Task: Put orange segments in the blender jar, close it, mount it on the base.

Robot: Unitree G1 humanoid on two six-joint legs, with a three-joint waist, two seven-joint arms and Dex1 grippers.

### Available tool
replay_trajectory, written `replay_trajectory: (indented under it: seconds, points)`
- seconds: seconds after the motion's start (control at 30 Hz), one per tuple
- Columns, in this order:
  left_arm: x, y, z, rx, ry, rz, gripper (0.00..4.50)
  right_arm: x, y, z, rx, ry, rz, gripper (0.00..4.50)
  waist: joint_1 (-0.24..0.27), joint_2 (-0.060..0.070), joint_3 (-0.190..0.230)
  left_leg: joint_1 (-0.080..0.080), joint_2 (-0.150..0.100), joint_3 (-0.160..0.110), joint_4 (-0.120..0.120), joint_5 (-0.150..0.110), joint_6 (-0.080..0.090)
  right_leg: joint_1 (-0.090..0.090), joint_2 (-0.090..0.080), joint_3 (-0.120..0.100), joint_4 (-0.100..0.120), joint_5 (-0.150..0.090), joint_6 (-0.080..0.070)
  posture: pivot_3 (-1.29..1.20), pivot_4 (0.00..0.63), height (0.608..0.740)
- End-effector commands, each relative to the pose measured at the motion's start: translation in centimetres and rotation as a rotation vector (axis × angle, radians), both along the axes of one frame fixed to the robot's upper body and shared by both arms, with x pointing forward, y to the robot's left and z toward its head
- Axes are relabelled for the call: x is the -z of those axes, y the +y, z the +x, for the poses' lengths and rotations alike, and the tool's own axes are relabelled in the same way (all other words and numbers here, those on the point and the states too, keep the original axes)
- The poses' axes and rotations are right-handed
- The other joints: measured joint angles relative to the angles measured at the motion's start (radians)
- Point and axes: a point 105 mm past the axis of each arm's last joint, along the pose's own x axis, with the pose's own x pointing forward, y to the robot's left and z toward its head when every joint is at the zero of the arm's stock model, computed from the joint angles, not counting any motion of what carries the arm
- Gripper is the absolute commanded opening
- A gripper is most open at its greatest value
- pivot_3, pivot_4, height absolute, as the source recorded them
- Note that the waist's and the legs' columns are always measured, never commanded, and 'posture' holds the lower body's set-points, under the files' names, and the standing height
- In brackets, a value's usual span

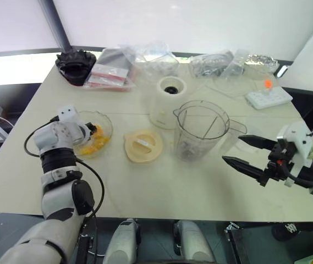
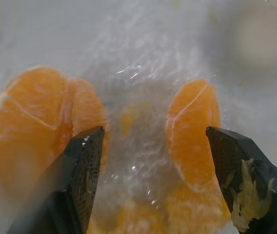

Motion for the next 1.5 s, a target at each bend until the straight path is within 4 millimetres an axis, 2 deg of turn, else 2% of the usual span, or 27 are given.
replay_trajectory:
  seconds: [0.03, 0.27, 0.43, 0.83, 0.97, 1.1, 1.17, 1.27, 1.3, 1.33, 1.4, 1.5]
  points:
    - [-1.7, -0.6, 1.4, 0.034, -0.059, 0.038, 3.5, -1.0, 0.1, -0.2, -0.002, -0.059, -0.026, 4.45, 0.0, 0.0, 0.0, 0.0, 0.0, 0.0, 0.0, 0.0, 0.0, 0.0, 0.0, 0.0, 0.0, 0.0, 0.0, 0.0, 0.15, 0.74]
    - [-0.7, -1.5, 2.4, 0.089, -0.031, 0.047, 3.5, -1.2, -0.2, -0.2, 0.018, -0.077, -0.04, 4.45, 0.0, 0.0, 0.0, 0.0, 0.0, 0.0, 0.0, 0.0, 0.0, 0.0, 0.0, 0.0, 0.0, 0.002, 0.003, 0.0, 0.15, 0.74]
    - [1.1, -1.0, 2.0, 0.051, 0.025, 0.015, 3.5, -1.2, -0.4, -0.3, 0.036, -0.083, -0.051, 4.45, 0.001, 0.0, 0.0, 0.0, 0.0, 0.0, 0.0, 0.0, 0.0, 0.0, -0.001, -0.001, 0.0, 0.002, 0.003, 0.0, 0.15, 0.74]
    - [1.8, -2.0, 2.1, 0.066, 0.049, -0.044, 3.5, -1.0, -0.7, -0.1, 0.049, -0.083, -0.069, 4.45, 0.001, 0.001, -0.001, 0.003, 0.0, 0.0, 0.0, 0.0, 0.0, 0.002, -0.001, -0.001, 0.001, 0.002, 0.003, 0.0, 0.15, 0.74]
    - [1.7, -1.9, 2.0, 0.061, 0.062, -0.04, 2.24, -0.9, -0.7, 0.0, 0.053, -0.085, -0.074, 4.5, 0.0, 0.001, -0.001, 0.003, 0.0, 0.0, 0.0, 0.0, 0.0, 0.002, -0.002, -0.001, 0.0, 0.002, 0.004, 0.0, 0.15, 0.74]
    - [1.4, -1.9, 2.1, 0.059, 0.047, -0.046, 2.24, -1.0, -0.8, 0.2, 0.057, -0.09, -0.075, 4.5, -0.001, 0.001, -0.001, 0.003, 0.0, 0.0, 0.0, 0.0, 0.0, 0.002, -0.002, -0.001, 0.0, 0.002, 0.004, 0.0, 0.15, 0.74]
    - [1.4, -1.9, 2.1, 0.06, 0.046, -0.046, 1.81, -1.0, -0.8, 0.2, 0.057, -0.091, -0.075, 4.5, -0.001, 0.001, -0.001, 0.003, 0.0, 0.001, 0.0, 0.0, 0.0, 0.002, -0.003, -0.001, 0.0, 0.002, 0.004, 0.0, 0.15, 0.74]
    - [1.3, -2.0, 2.2, 0.058, 0.039, -0.056, 1.81, -1.0, -0.8, 0.1, 0.057, -0.09, -0.076, 4.5, 0.0, 0.001, -0.001, 0.003, 0.0, 0.001, 0.0, 0.0, 0.0, 0.002, -0.003, -0.001, 0.0, 0.002, 0.004, 0.0, 0.15, 0.74]
    - [1.2, -2.0, 2.1, 0.058, 0.038, -0.055, 1.23, -0.9, -0.8, 0.1, 0.058, -0.089, -0.076, 4.5, 0.0, 0.001, -0.001, 0.003, 0.0, 0.001, 0.0, 0.0, 0.0, 0.002, -0.003, -0.001, 0.0, 0.002, 0.004, 0.0, 0.15, 0.74]
    - [1.2, -2.0, 2.1, 0.057, 0.038, -0.053, 0.98, -0.9, -0.8, 0.1, 0.058, -0.089, -0.076, 4.5, 0.0, 0.001, -0.001, 0.003, 0.0, 0.001, 0.0, 0.0, 0.0, 0.002, -0.003, -0.001, 0.0, 0.002, 0.004, 0.0, 0.15, 0.74]
    - [1.2, -1.9, 2.1, 0.056, 0.043, -0.048, 0.18, -0.9, -0.8, 0.2, 0.057, -0.09, -0.075, 4.5, 0.001, 0.001, -0.001, 0.003, 0.0, 0.001, 0.0, 0.0, 0.0, 0.002, -0.004, -0.001, 0.0, 0.002, 0.004, 0.0, 0.15, 0.74]
    - [1.1, -1.8, 2.0, 0.057, 0.043, -0.046, 0.18, -0.9, -0.7, 0.3, 0.056, -0.089, -0.075, 4.5, 0.001, 0.001, -0.001, 0.003, -0.001, 0.001, 0.0, 0.0, 0.0, 0.002, -0.004, -0.001, 0.0, 0.002, 0.004, 0.0, 0.15, 0.74]
